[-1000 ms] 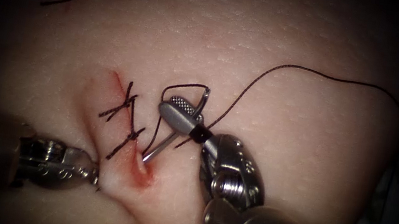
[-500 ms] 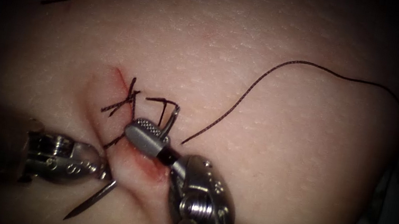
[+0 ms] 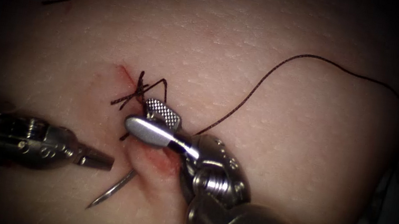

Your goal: Wound Closure

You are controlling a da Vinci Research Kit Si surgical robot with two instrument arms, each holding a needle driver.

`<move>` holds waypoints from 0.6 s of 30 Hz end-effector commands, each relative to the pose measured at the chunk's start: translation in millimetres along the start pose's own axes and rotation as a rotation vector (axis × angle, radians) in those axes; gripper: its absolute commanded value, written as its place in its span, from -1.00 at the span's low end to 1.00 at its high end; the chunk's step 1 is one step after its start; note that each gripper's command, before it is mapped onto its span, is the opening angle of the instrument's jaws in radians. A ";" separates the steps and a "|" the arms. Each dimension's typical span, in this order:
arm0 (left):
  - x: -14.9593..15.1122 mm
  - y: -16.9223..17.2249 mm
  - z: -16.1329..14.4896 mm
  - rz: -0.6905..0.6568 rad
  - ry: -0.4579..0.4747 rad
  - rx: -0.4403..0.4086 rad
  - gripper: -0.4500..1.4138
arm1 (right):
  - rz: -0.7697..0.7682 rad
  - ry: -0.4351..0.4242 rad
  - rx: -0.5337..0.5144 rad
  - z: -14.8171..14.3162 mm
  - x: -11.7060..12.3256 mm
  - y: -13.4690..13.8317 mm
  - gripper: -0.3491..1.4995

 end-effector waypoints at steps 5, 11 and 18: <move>-0.2 0.5 -0.3 0.081 0.070 0.052 -0.77 | -0.081 -0.040 -0.026 -2.6 2.8 1.9 0.80; 0.1 0.3 0.0 0.190 0.193 0.029 -0.64 | -0.174 -0.073 -0.055 -5.5 5.2 2.6 0.87; 0.1 0.5 0.3 0.317 0.322 -0.052 -0.22 | -0.246 -0.093 -0.038 -7.2 6.4 2.8 0.98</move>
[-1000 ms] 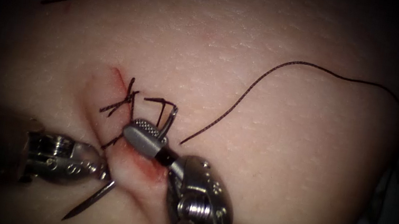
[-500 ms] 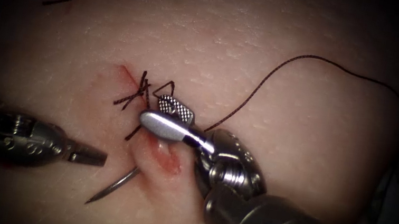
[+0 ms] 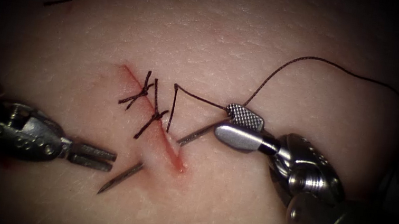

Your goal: Wound Closure

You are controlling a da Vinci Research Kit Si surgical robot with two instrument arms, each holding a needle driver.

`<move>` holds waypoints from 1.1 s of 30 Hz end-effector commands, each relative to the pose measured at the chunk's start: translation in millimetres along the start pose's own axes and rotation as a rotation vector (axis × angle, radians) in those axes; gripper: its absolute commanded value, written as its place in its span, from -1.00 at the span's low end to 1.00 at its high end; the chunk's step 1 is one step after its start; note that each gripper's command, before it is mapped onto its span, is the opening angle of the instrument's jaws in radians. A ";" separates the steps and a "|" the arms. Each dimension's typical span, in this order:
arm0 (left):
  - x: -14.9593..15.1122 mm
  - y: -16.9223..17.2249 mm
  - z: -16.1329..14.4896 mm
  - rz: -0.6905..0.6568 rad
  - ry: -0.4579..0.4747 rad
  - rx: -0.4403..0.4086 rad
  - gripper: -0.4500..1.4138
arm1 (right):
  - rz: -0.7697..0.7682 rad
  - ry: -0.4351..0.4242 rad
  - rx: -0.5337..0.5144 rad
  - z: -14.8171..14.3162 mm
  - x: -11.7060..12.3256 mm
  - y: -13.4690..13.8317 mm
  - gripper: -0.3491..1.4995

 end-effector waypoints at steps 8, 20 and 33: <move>-0.5 0.4 1.1 0.128 0.082 -0.122 0.30 | -0.107 -0.029 0.050 0.1 -0.7 0.4 0.98; -0.2 0.1 4.3 0.265 -0.056 -0.347 0.48 | -0.153 -0.072 0.076 -1.7 -0.6 0.7 0.98; -1.9 -2.1 6.4 0.292 -0.140 -0.384 0.08 | -0.166 -0.074 0.085 -2.7 -2.0 0.8 0.95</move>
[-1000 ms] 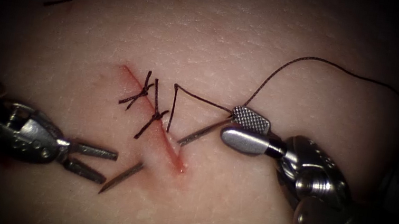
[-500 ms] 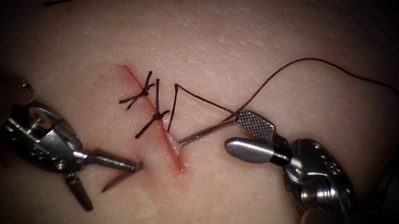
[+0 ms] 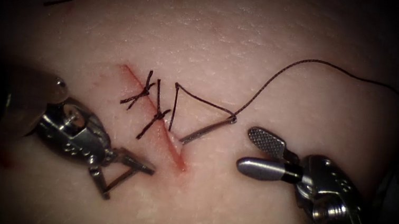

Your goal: Wound Closure

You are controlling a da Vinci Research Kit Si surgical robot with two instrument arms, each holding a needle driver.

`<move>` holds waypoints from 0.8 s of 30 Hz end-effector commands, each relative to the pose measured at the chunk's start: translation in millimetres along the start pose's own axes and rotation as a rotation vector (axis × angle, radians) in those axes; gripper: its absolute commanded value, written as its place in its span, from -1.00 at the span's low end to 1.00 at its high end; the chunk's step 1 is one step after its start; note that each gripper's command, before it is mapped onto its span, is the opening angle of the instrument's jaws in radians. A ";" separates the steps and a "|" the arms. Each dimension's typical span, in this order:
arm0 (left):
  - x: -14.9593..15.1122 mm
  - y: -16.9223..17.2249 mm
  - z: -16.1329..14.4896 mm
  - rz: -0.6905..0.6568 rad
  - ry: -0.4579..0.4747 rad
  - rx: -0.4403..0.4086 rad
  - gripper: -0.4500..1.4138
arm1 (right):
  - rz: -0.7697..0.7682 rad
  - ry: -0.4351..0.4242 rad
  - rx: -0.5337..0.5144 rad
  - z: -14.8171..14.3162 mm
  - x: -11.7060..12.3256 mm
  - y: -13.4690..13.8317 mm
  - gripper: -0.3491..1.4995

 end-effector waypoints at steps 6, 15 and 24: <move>-0.2 -0.3 1.0 -0.006 0.004 0.003 -1.00 | 0.000 0.013 0.009 0.7 -1.4 0.1 0.93; 0.9 0.1 -0.4 -0.157 0.124 0.001 -1.00 | -0.004 0.020 0.015 -0.1 -1.7 0.3 0.85; 3.0 1.8 -2.0 -0.370 0.366 -0.080 -1.00 | -0.014 -0.003 0.031 0.2 -3.3 0.1 0.82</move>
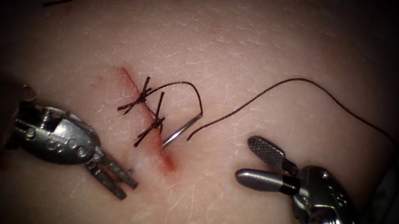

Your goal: Wound Closure

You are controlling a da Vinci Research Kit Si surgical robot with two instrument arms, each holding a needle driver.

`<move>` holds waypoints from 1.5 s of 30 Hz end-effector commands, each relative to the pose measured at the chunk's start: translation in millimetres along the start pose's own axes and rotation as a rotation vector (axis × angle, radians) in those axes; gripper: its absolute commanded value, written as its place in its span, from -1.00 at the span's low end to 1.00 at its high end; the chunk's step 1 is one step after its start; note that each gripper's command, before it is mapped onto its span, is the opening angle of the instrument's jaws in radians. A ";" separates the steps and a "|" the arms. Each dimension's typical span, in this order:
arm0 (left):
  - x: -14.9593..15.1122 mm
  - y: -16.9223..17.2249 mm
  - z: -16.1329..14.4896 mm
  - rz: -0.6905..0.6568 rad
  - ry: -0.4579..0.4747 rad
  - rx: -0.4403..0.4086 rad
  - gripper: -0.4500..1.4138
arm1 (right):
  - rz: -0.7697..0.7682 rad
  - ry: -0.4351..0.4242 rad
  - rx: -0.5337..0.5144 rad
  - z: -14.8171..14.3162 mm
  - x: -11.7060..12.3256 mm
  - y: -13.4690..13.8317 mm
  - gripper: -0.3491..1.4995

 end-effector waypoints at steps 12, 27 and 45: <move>3.1 3.0 -1.1 -0.201 0.157 -0.120 -1.00 | -0.010 -0.143 0.065 2.3 -2.0 -0.8 0.82; 10.5 10.0 -5.1 0.047 0.353 0.001 -1.00 | -0.065 -0.142 0.116 3.3 -2.4 -4.1 0.29; 14.5 16.3 -7.4 0.221 0.412 0.238 -1.00 | -0.521 -0.322 -0.086 11.0 -1.0 -11.3 0.73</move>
